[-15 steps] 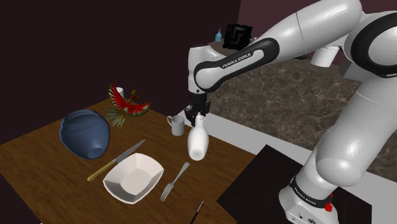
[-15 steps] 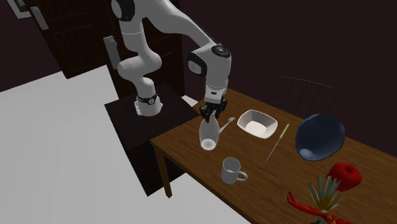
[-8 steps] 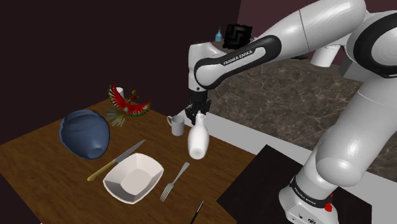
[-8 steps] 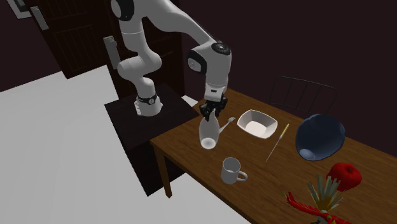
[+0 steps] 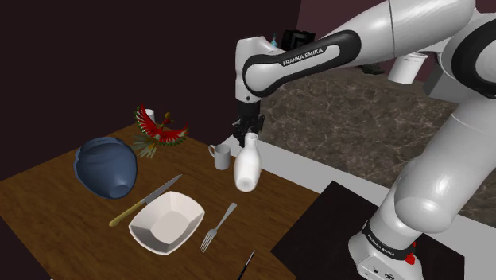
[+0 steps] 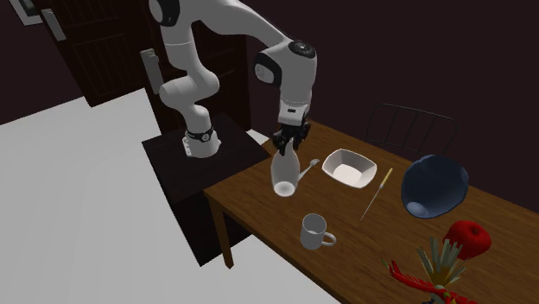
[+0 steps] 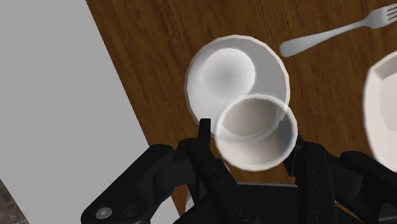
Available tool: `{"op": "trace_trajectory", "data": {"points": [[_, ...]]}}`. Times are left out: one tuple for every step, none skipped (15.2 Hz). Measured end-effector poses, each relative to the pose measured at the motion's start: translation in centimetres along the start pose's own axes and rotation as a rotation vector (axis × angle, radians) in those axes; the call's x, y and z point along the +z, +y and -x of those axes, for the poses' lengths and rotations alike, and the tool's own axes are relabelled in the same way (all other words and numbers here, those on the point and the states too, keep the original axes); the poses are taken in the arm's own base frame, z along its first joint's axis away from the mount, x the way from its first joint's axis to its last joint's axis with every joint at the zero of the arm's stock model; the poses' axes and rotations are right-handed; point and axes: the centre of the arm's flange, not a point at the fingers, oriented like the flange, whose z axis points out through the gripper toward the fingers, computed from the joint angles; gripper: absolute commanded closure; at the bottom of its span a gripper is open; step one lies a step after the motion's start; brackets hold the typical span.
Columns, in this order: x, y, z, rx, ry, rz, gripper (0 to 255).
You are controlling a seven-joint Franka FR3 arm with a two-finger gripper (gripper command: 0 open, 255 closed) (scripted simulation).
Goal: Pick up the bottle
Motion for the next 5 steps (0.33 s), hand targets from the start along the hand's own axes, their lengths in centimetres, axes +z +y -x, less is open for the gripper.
{"op": "trace_trajectory", "data": {"points": [[-0.5,0.0,0.0,0.0,0.0,0.0,255],[-1.0,0.1,0.1,0.0,0.0,0.0,255],[-1.6,0.1,0.2,0.0,0.0,0.0,255],[-2.1,0.1,0.3,0.0,0.0,0.0,255],[-2.4,0.1,0.3,0.0,0.0,0.0,255]]}}
